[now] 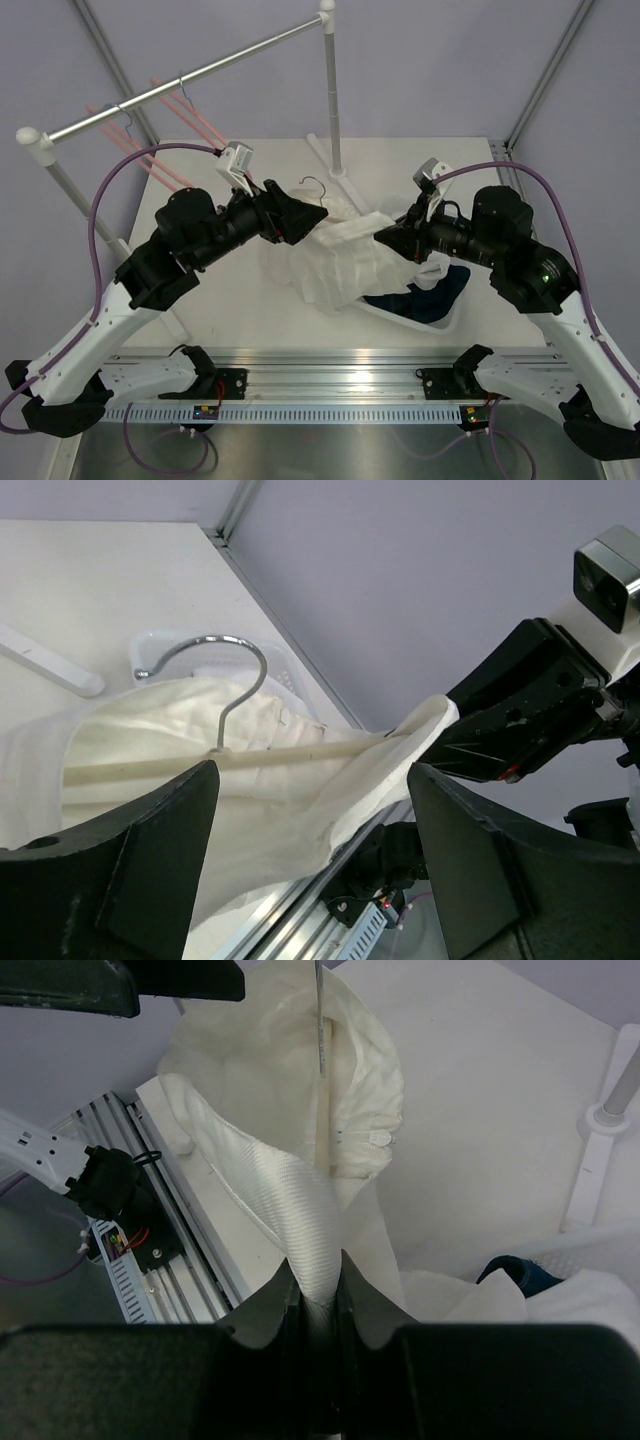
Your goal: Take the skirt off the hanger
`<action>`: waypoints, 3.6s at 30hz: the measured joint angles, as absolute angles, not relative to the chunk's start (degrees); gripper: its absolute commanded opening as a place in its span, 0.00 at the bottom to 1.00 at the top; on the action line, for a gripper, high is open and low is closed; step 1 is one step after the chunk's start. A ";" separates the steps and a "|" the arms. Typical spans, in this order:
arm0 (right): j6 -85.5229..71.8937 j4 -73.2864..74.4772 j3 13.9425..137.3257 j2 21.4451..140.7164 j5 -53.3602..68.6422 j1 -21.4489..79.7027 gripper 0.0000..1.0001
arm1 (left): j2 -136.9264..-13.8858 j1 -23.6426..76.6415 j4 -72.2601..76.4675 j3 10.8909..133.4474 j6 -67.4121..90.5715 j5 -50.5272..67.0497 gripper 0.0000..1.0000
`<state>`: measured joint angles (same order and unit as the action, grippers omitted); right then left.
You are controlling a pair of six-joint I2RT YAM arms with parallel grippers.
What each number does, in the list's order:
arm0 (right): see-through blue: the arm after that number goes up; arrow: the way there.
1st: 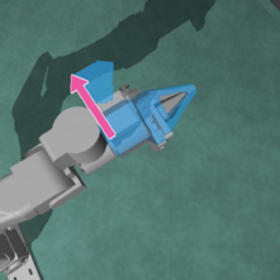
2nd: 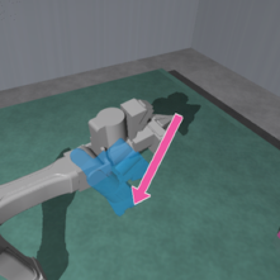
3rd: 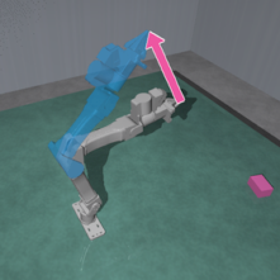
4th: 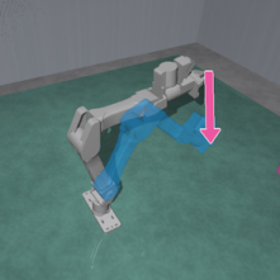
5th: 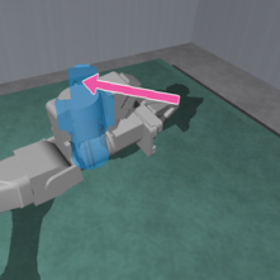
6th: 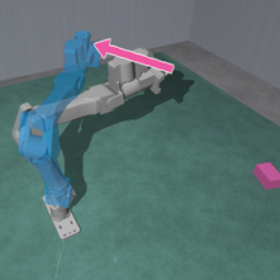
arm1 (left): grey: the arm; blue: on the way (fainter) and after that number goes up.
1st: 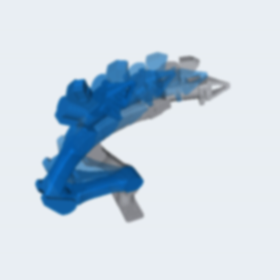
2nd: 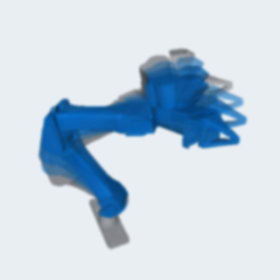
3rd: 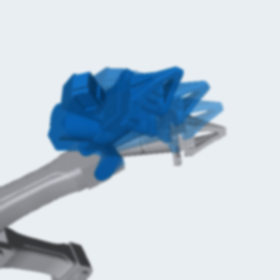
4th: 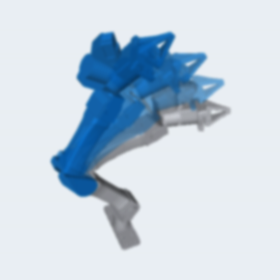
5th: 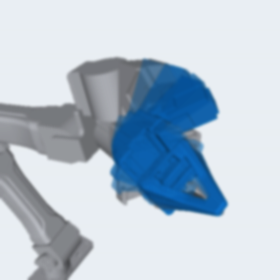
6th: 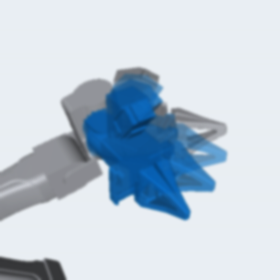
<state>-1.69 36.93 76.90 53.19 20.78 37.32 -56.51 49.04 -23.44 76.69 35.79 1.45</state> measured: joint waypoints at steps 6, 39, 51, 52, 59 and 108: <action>-2.66 36.95 76.90 53.19 20.99 39.07 0.00 | -57.21 49.04 -23.81 77.71 33.80 -0.62 0.78; -7.49 43.31 83.00 55.66 15.51 45.74 0.99 | -64.66 48.73 -29.95 84.97 28.18 -10.00 0.00; -4.91 46.81 75.85 50.11 16.80 45.76 0.96 | -64.69 48.73 -31.29 88.07 27.00 -10.76 0.00; -4.67 46.83 75.50 49.43 17.17 45.76 0.94 | -64.69 48.75 -31.46 88.16 26.94 -10.76 0.00; -2.98 49.43 75.16 47.40 17.72 45.76 0.48 | -64.66 48.75 -32.40 88.64 26.52 -10.92 0.00; -7.18 43.44 93.49 71.05 -11.62 37.52 0.00 | -51.75 48.99 -25.50 87.99 44.93 5.41 0.00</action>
